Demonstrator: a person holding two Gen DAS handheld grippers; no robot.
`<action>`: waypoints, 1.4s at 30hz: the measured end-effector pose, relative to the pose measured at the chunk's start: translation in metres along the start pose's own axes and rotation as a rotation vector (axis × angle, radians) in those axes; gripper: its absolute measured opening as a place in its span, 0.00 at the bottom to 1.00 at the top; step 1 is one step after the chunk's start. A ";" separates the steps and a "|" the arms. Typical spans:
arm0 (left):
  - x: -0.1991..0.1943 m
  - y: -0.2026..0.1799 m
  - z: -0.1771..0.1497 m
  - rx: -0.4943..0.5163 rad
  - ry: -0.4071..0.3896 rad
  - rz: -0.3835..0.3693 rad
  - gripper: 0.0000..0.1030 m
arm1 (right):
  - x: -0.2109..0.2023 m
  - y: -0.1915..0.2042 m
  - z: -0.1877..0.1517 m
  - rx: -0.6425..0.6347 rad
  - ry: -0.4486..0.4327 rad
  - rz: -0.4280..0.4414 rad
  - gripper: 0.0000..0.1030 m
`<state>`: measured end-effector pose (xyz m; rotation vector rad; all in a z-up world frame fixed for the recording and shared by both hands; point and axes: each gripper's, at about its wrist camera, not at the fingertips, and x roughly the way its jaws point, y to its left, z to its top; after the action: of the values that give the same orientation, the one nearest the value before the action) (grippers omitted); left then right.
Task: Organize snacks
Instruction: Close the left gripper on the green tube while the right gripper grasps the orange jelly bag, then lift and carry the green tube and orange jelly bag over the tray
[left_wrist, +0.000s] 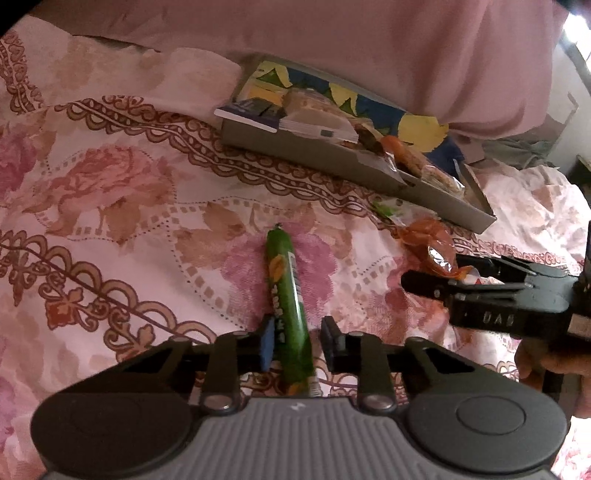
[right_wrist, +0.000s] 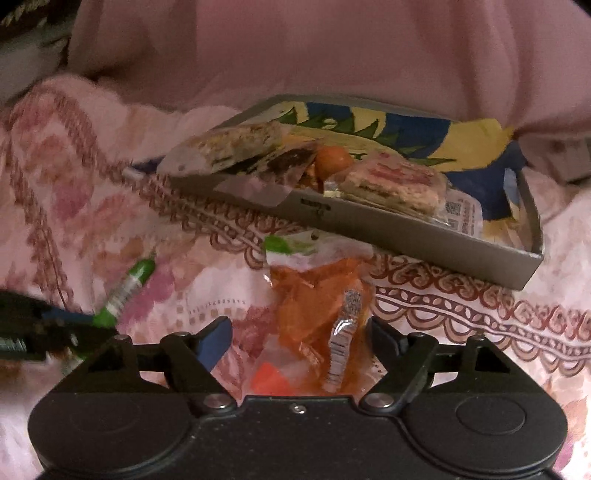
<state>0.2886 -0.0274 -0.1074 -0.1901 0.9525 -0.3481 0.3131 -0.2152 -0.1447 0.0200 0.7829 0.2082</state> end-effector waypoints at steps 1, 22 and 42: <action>0.001 0.000 0.000 0.001 0.000 0.003 0.26 | 0.000 -0.001 0.001 0.018 -0.003 0.002 0.80; 0.002 -0.002 0.004 -0.056 -0.012 0.008 0.19 | -0.009 0.032 -0.004 -0.062 -0.017 -0.012 0.48; -0.042 -0.009 0.024 -0.144 -0.183 -0.098 0.19 | -0.060 0.033 0.020 -0.010 -0.194 0.003 0.47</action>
<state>0.2846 -0.0200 -0.0592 -0.3948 0.7889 -0.3458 0.2800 -0.1937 -0.0854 0.0312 0.5890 0.2099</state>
